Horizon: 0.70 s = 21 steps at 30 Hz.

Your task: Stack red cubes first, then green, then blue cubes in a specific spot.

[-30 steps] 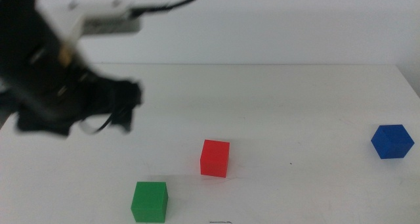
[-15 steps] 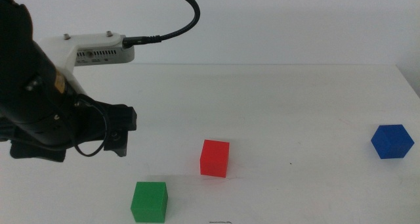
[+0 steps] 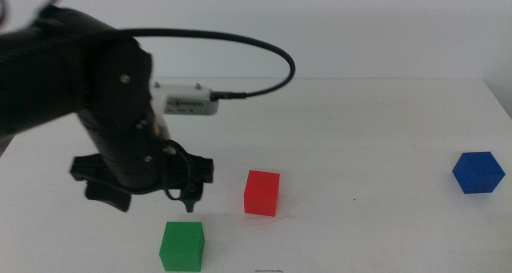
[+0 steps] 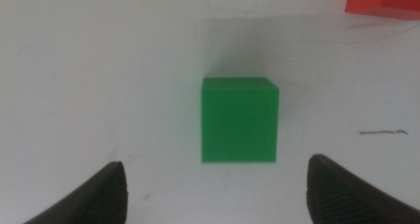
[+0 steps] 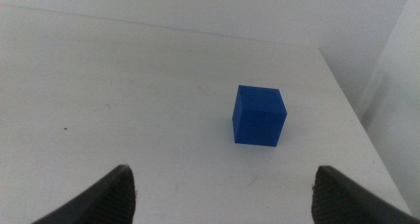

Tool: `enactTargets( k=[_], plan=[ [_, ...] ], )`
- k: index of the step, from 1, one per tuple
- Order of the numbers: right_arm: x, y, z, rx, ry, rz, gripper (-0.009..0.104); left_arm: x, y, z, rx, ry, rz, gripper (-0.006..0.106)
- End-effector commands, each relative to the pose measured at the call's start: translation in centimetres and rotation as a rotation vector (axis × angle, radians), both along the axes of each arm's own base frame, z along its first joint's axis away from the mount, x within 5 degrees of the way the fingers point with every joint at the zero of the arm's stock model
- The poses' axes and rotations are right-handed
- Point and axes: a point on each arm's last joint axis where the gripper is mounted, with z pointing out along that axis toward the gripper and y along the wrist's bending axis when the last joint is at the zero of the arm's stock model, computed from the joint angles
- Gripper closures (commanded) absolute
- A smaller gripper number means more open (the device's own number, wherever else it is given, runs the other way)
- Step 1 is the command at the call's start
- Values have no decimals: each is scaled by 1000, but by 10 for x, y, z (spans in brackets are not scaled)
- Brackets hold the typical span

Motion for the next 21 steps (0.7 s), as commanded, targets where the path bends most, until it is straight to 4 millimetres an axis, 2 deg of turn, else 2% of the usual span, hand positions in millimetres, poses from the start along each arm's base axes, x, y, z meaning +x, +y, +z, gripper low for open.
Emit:
enactTargets(
  k=[1,8,15,21],
  plan=[
    [-1,0,14,-23,-116,7,13,5,-6,5,-44,-40,-4,7],
    [-1,0,14,-23,-116,7,13,16,-15,-23,-41,0,-12,7],
    [-1,0,14,-23,-116,7,13,10,-15,-50,-82,-9,-3,7],
    [-1,0,14,-23,-116,7,13,9,-14,-62,-105,-39,12,7]
  ],
)
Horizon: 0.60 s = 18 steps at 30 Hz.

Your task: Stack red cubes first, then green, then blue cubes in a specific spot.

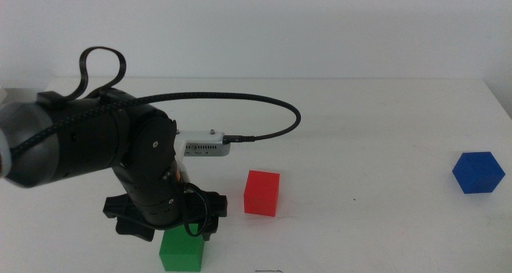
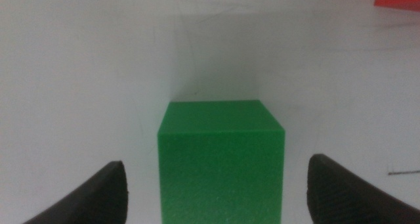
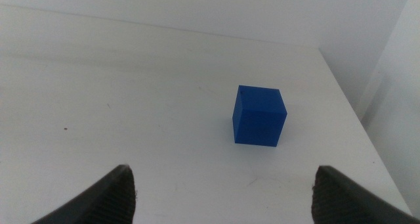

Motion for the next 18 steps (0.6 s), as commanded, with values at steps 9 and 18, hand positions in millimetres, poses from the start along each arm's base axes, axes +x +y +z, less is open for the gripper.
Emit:
enactTargets(
  k=[9,18],
  plan=[
    [-1,0,14,-23,-116,7,13,4,-5,9,-64,-75,21,7],
    [-1,0,14,-23,-116,7,13,10,-8,-17,-20,-1,21,7]
  ],
)
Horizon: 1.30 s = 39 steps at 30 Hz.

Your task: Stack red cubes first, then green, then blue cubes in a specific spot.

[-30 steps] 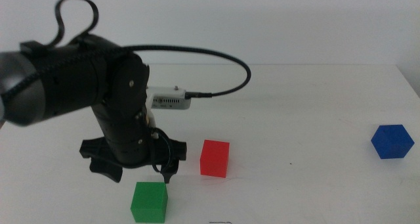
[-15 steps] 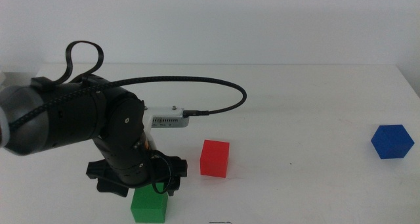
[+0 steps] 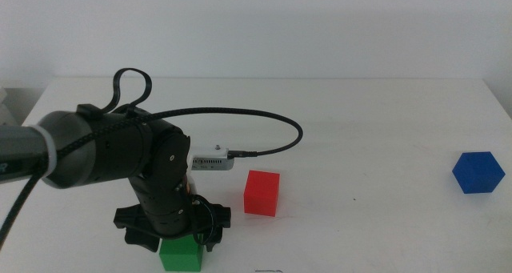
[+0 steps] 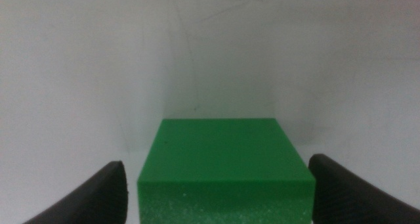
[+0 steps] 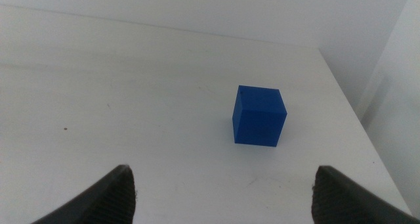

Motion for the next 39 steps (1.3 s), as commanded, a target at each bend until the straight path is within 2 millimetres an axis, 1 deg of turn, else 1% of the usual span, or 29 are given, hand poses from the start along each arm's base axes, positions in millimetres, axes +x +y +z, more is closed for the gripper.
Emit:
enactTargets(
  k=[1,2,3,5,13,15,17,18,20,23,26,31,36,39],
  plan=[
    [-1,0,14,-23,-116,7,13,2,-3,15,-44,-48,10,7],
    [-1,0,14,-23,-116,7,13,2,-3,15,-40,-51,6,7],
    [-1,0,14,-23,-116,7,13,2,-3,15,-43,-49,4,12],
    [-1,0,14,-23,-116,7,13,2,-3,15,-44,-51,1,18],
    [-1,0,14,-23,-116,7,13,2,-3,15,-40,-53,-2,57],
    [-1,0,14,-23,-116,7,13,-1,-3,25,-76,-64,18,73],
    [-1,0,14,-23,-116,7,13,-5,-4,37,-115,-64,40,79],
    [-1,0,14,-23,-116,7,13,-6,-4,43,-117,-57,39,81],
    [-1,0,14,-23,-116,7,13,-4,-4,62,-106,-61,24,84],
    [-1,0,14,-23,-116,7,13,6,-6,94,-72,-90,10,84],
    [-1,0,14,-23,-116,7,13,16,-11,117,-53,-94,9,83],
    [-1,0,14,-23,-116,7,13,38,-28,130,-51,-57,5,83],
    [-1,0,14,-23,-116,7,13,51,-61,127,-31,-31,-46,83],
    [-1,0,14,-23,-116,7,13,56,-80,125,-37,-49,-78,83]
  ],
)
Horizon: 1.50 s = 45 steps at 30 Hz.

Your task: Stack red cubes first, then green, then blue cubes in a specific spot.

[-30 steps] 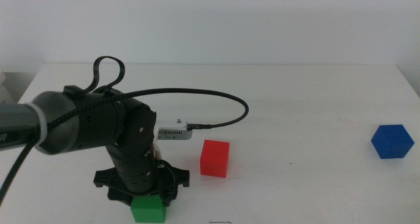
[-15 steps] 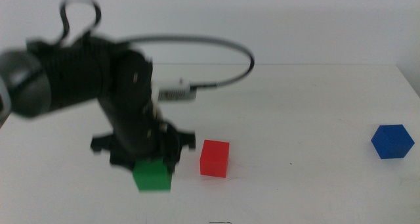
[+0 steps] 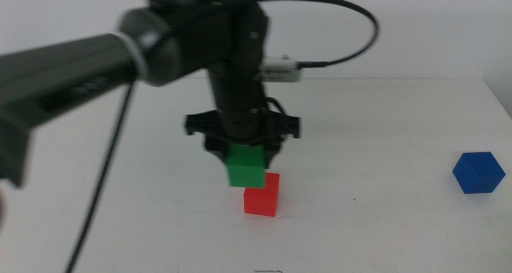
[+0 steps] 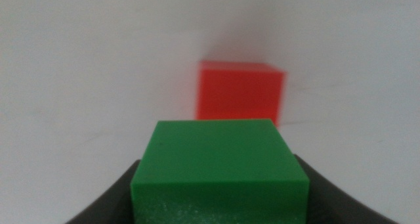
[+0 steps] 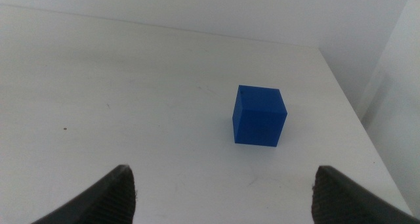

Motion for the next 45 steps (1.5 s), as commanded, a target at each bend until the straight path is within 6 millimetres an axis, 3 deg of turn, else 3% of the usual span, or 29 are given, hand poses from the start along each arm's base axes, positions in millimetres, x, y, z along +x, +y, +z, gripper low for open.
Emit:
enactTargets(
  k=[1,7,42,45],
  plan=[
    [-1,0,14,-23,-116,7,13,-9,-6,25,-2,7,-10,83],
    [-1,0,14,-23,-116,7,13,-2,-23,18,-9,7,-34,83],
    [-1,0,14,-23,-116,7,13,0,-20,9,34,-6,-101,83],
    [-1,0,14,-23,-116,7,13,2,-22,1,40,13,-101,83]
  ],
)
